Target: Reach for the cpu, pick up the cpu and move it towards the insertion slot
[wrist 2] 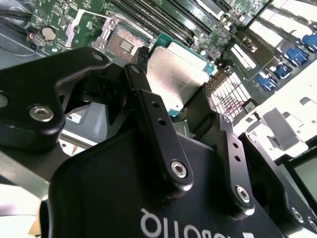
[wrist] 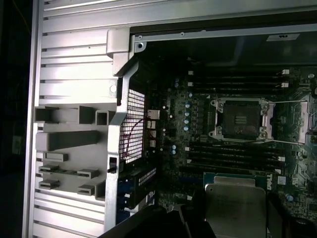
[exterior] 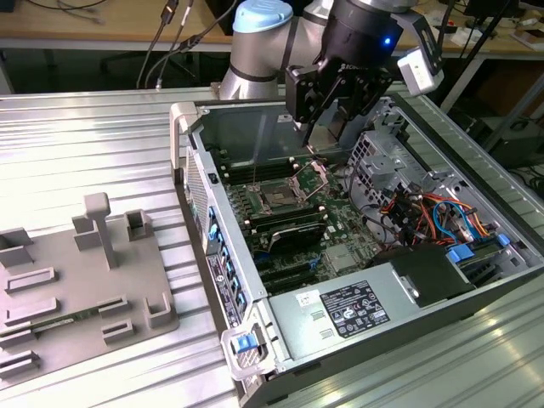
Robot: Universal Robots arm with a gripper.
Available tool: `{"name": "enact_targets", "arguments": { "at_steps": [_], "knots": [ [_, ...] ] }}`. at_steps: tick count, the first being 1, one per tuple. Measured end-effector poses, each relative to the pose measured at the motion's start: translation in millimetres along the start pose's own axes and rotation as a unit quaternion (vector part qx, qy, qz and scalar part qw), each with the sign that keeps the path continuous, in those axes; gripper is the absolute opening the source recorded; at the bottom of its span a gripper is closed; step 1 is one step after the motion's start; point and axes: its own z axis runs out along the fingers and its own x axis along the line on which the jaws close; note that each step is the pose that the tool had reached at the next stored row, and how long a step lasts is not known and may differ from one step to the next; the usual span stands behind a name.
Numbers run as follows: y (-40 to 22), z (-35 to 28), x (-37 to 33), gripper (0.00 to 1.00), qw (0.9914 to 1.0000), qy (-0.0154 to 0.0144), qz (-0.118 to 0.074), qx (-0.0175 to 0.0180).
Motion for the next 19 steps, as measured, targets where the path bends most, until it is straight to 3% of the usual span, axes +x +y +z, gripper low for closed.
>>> {"name": "enact_targets", "arguments": {
  "at_steps": [8,19],
  "knots": [
    [1.3,-0.4,-14.2,0.55,1.0,0.0,0.0,0.0],
    [28.8,0.7,-18.5,0.55,1.0,0.0,0.001,-0.0001]
  ]
}}
